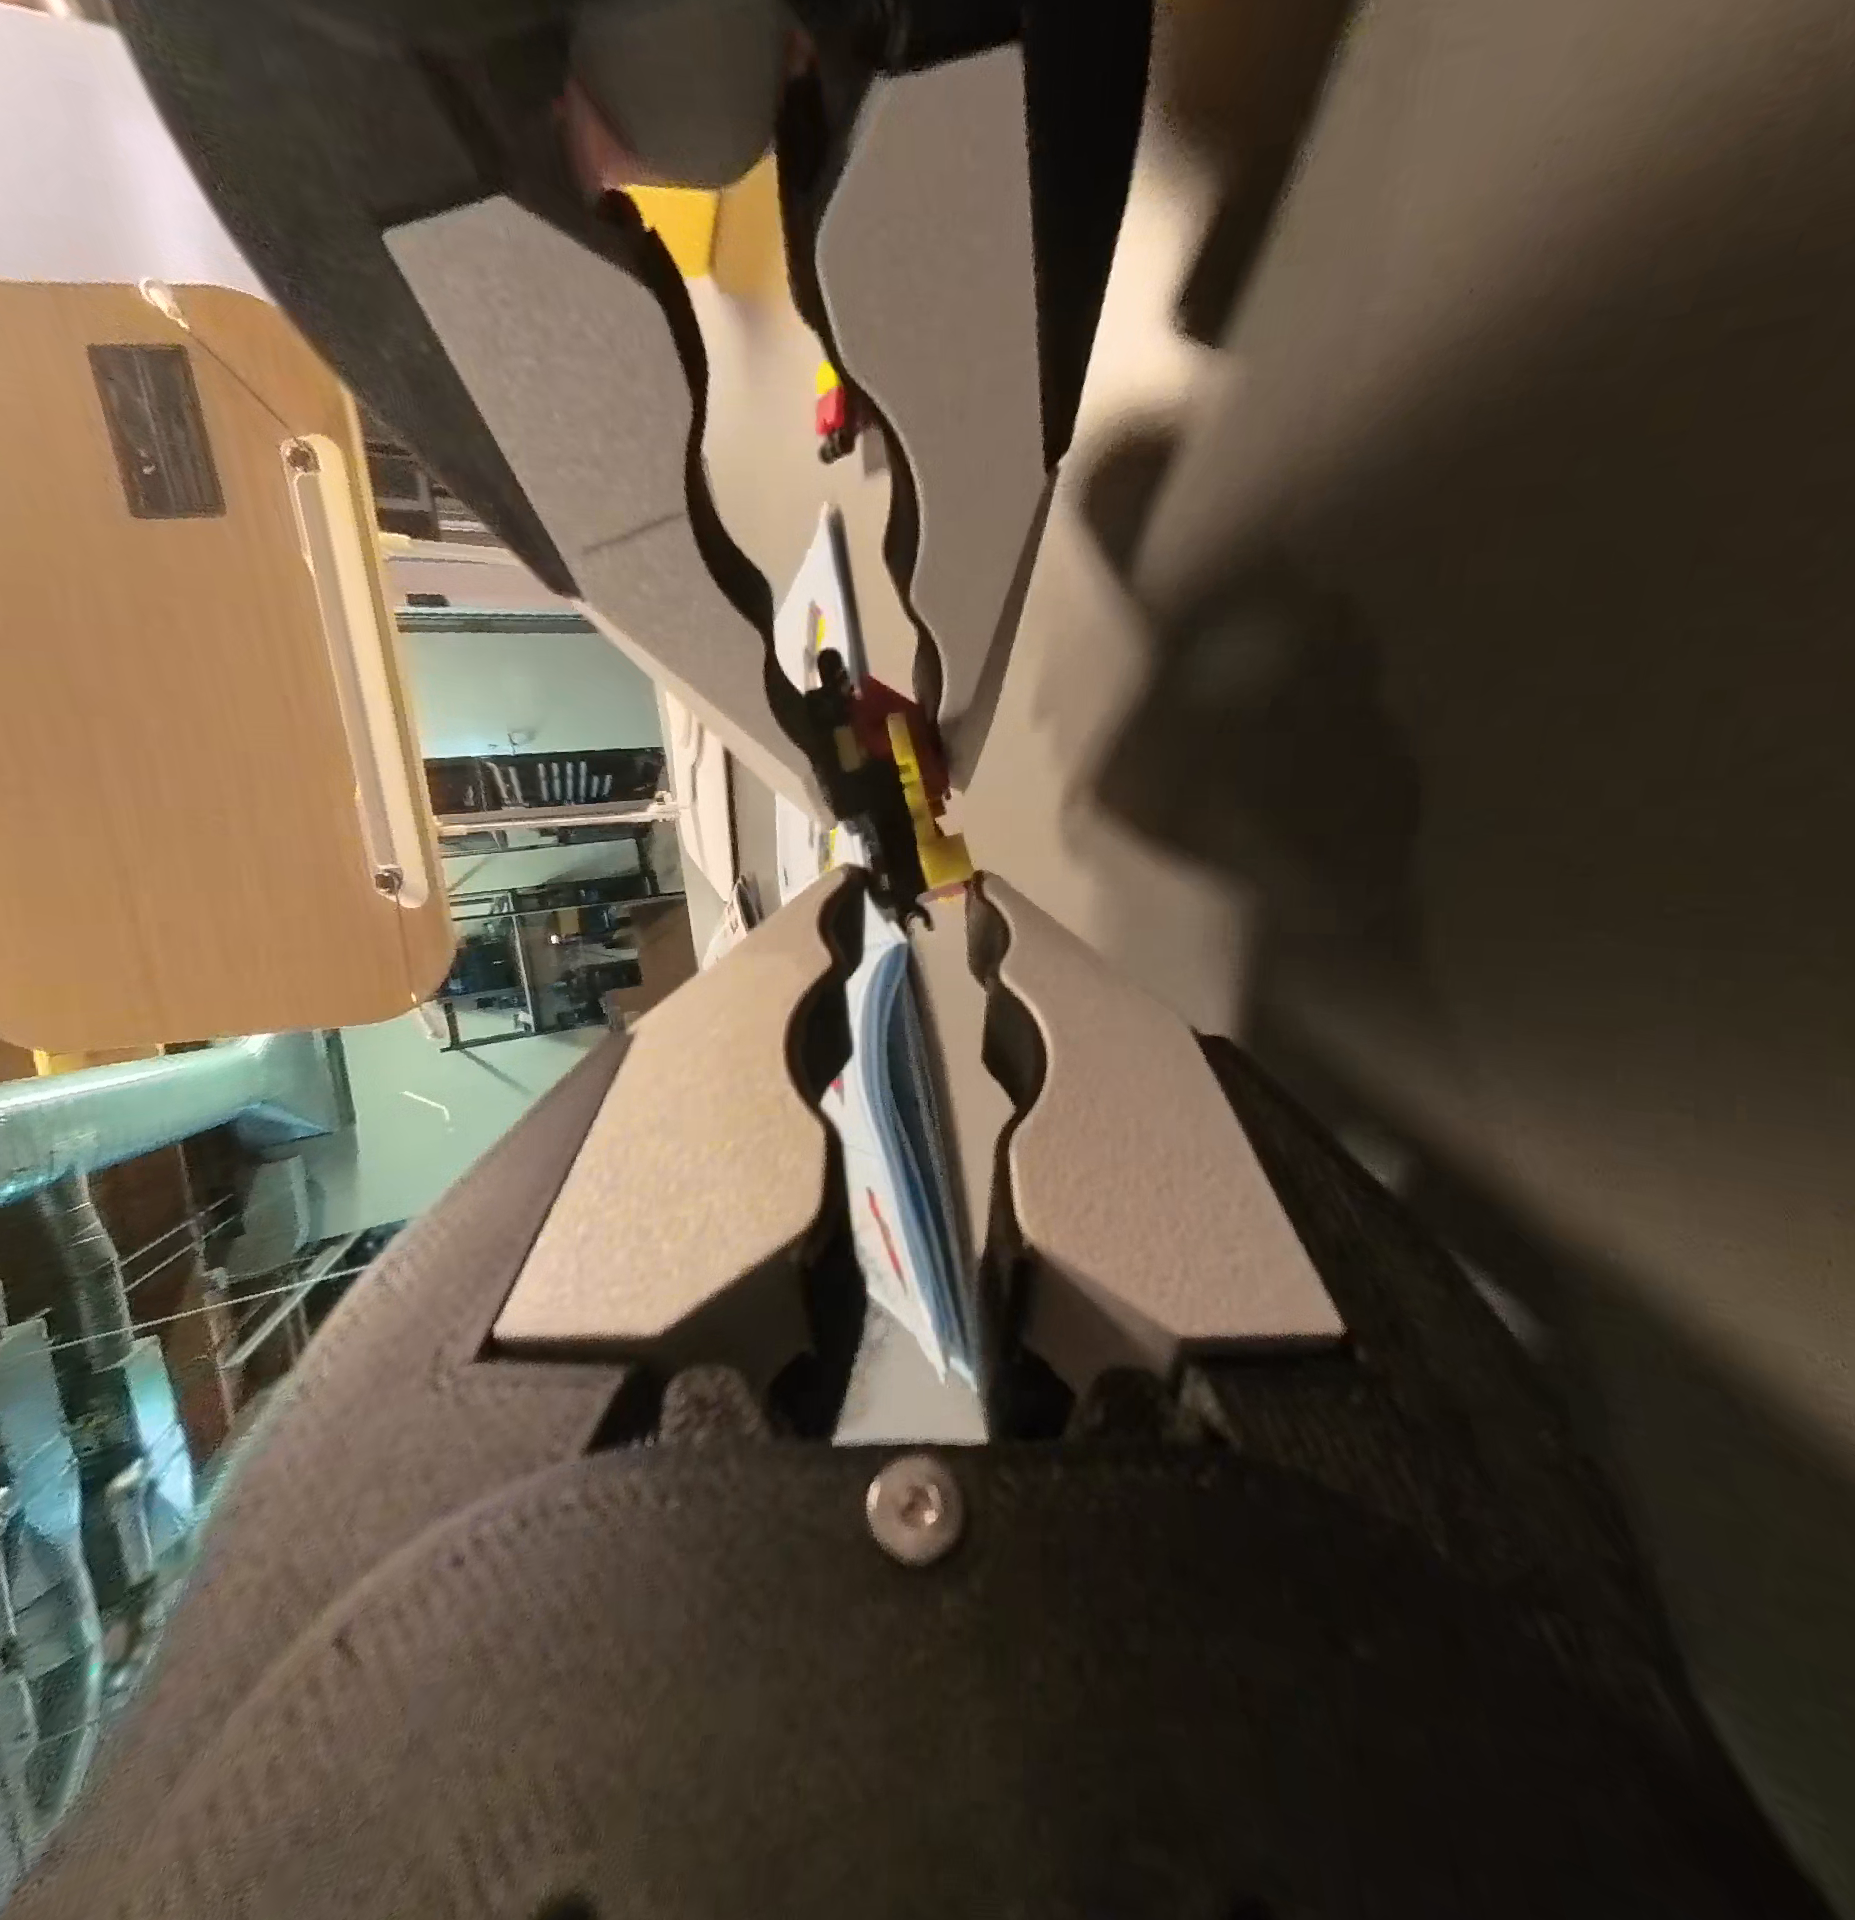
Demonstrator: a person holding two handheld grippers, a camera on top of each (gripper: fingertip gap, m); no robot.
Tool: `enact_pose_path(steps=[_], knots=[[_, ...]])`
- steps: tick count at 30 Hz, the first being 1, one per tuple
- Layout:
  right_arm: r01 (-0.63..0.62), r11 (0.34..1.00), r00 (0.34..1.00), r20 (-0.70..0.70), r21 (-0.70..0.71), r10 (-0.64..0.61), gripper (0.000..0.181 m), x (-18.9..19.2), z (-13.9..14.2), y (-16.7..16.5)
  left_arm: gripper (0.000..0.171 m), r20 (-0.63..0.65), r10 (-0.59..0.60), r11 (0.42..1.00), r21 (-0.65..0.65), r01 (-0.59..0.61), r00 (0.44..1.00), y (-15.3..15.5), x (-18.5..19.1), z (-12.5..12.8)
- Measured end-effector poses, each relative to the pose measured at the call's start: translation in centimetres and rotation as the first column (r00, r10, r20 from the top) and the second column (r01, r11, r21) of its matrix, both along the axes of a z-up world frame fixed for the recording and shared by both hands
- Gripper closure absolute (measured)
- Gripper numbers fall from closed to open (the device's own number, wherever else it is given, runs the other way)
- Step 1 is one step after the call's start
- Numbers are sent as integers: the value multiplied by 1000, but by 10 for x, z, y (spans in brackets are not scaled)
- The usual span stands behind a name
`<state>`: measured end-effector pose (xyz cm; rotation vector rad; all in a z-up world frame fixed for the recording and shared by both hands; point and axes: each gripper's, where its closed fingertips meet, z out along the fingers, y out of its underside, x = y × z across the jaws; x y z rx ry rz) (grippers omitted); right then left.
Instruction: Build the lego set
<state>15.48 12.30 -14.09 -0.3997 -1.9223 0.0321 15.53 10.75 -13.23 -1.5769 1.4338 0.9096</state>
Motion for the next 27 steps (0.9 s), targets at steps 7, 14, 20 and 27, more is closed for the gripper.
enact_pose_path(steps=[7,14,20,27], knots=[[-46,998,999,-13,36,46,162,1,-2,-6,151,123,-37,998,-40,42,992,-5,5,-3],[-48,998,999,-10,29,48,162,1,-3,-8,150,144,-51,998,-29,56,988,-6,8,-3],[-33,999,998,-47,12,33,162,0,4,-7,149,287,-16,999,-35,28,958,-6,11,4],[-21,999,997,-74,36,24,163,-1,9,-8,147,316,10,1000,-23,-3,949,-4,13,8]])
